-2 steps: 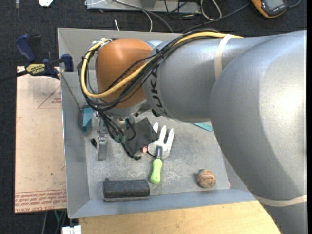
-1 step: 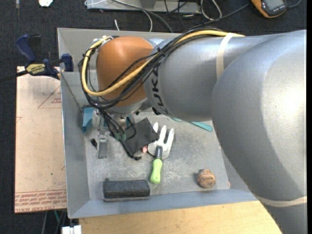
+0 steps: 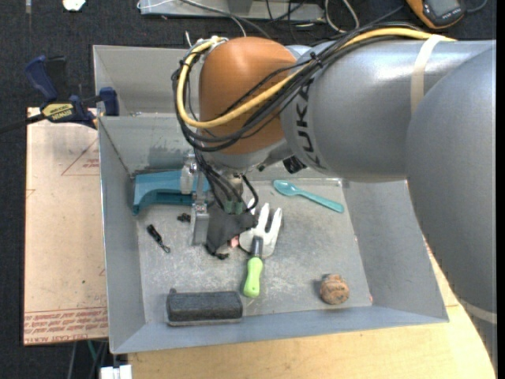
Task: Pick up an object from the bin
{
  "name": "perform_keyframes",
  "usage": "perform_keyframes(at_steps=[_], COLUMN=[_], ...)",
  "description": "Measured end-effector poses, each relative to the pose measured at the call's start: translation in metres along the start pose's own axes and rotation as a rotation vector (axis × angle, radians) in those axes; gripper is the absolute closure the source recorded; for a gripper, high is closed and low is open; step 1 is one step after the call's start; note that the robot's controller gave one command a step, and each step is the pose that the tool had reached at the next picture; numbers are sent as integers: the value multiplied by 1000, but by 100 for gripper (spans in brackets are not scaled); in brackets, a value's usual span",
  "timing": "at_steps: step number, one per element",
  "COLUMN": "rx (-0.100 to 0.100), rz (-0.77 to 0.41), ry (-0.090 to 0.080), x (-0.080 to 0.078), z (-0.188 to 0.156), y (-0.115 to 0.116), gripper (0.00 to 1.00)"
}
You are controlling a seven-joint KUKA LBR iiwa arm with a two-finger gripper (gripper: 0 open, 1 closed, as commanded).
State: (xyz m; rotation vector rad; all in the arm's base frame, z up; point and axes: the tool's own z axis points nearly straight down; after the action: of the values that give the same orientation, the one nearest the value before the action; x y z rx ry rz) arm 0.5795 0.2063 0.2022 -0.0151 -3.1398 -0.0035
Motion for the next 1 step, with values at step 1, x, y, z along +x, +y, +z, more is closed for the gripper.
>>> perform_keyframes(at_steps=[1], rx=[0], rz=[-8], ry=[-1], x=[4], z=[-9], y=[-8], gripper=[0])
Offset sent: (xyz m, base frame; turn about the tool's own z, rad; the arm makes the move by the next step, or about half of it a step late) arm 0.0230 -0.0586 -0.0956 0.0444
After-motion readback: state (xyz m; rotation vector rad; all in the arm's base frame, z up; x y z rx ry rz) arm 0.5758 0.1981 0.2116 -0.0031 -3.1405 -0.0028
